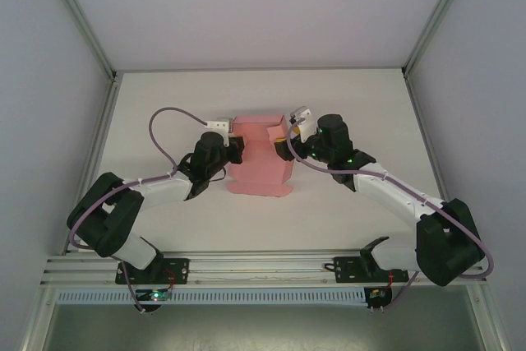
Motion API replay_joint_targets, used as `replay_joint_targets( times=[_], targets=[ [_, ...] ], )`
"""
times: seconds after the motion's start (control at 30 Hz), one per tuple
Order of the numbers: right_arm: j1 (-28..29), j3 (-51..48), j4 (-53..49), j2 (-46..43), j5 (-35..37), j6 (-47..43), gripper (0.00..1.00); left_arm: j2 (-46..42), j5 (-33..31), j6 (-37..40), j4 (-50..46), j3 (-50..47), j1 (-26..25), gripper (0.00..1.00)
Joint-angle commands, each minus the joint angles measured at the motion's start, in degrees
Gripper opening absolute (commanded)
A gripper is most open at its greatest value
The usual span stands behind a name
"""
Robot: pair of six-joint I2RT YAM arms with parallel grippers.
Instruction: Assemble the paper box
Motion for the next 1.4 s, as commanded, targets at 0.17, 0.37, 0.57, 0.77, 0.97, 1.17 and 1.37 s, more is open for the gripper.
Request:
replay_joint_targets(
  times=[0.17, 0.37, 0.57, 0.77, 0.97, 1.17, 1.37],
  targets=[
    [1.7, 2.5, -0.7, 0.9, 8.6, -1.7, 0.7, -0.8, 1.1, 0.9, 0.3, 1.1, -0.7, 0.0],
    [4.2, 2.8, 0.4, 3.0, 21.0, -2.4, 0.54, -1.3, 0.8, 0.9, 0.1, 1.2, -1.2, 0.0],
    [6.9, 3.0, 3.2, 5.6, 32.2, -3.3, 0.37, -1.3, 0.0, 0.5, -0.6, 2.0, -1.8, 0.0],
    [7.9, 4.3, 3.5, 8.6, 41.6, -4.3, 0.21, -1.6, -4.2, -1.0, -3.5, 3.2, -2.5, 0.0],
    [8.2, 6.0, 2.2, 12.2, 53.0, -7.1, 0.12, -1.9, -13.4, -4.1, -12.7, 5.7, -2.7, 0.0],
    [6.5, 7.2, 4.0, 15.4, 62.1, -11.6, 0.06, -1.5, -22.6, -7.5, -22.9, 8.0, -2.8, 0.0],
    [4.6, 8.9, 3.2, 17.6, 70.5, -13.3, 0.03, -0.8, -29.4, -12.1, -31.4, 9.1, -1.8, 0.0]
  ],
)
